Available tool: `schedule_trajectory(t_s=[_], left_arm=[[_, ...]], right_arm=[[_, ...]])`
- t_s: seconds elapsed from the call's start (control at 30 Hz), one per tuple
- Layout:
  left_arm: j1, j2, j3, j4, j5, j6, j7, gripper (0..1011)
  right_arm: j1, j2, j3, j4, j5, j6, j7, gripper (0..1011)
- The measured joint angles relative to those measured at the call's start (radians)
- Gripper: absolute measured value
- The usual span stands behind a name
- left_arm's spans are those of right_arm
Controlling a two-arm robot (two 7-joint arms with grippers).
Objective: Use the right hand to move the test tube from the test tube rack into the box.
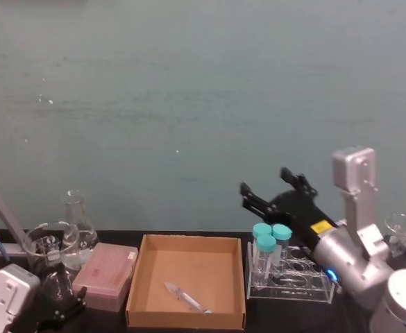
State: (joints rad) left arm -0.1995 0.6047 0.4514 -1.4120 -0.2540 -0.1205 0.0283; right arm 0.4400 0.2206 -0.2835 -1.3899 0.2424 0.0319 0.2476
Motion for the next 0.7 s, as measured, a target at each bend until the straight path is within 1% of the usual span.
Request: schedule_trajectory(t_s=[0.07, 0.17, 0.27, 0.3, 0.4, 0.57, 0.7], left_arm=[[0.0, 0.0, 0.0, 0.0, 0.0, 0.0, 0.0, 1000], [0.0, 0.0, 0.0, 0.0, 0.0, 0.0, 0.0, 1000], [0.0, 0.0, 0.0, 0.0, 0.0, 0.0, 0.0, 1000], [0.0, 0.0, 0.0, 0.0, 0.0, 0.0, 0.0, 1000], [0.0, 0.0, 0.0, 0.0, 0.0, 0.0, 0.0, 1000], [0.0, 0.0, 0.0, 0.0, 0.0, 0.0, 0.0, 1000], [0.0, 0.0, 0.0, 0.0, 0.0, 0.0, 0.0, 1000]], right_arm=[[-0.022, 0.007, 0.013, -0.014, -0.006, 0.009, -0.016, 1000], [-0.06, 0.017, 0.039, -0.024, -0.033, 0.027, -0.06, 1000], [-0.071, 0.017, 0.051, -0.018, -0.049, 0.04, -0.085, 1000], [-0.077, 0.015, 0.059, -0.011, -0.062, 0.052, -0.105, 1000], [-0.083, 0.01, 0.071, 0.004, -0.078, 0.08, -0.13, 1000], [-0.084, 0.001, 0.083, 0.02, -0.091, 0.101, -0.141, 1000], [-0.083, -0.005, 0.089, 0.026, -0.097, 0.112, -0.134, 1000]])
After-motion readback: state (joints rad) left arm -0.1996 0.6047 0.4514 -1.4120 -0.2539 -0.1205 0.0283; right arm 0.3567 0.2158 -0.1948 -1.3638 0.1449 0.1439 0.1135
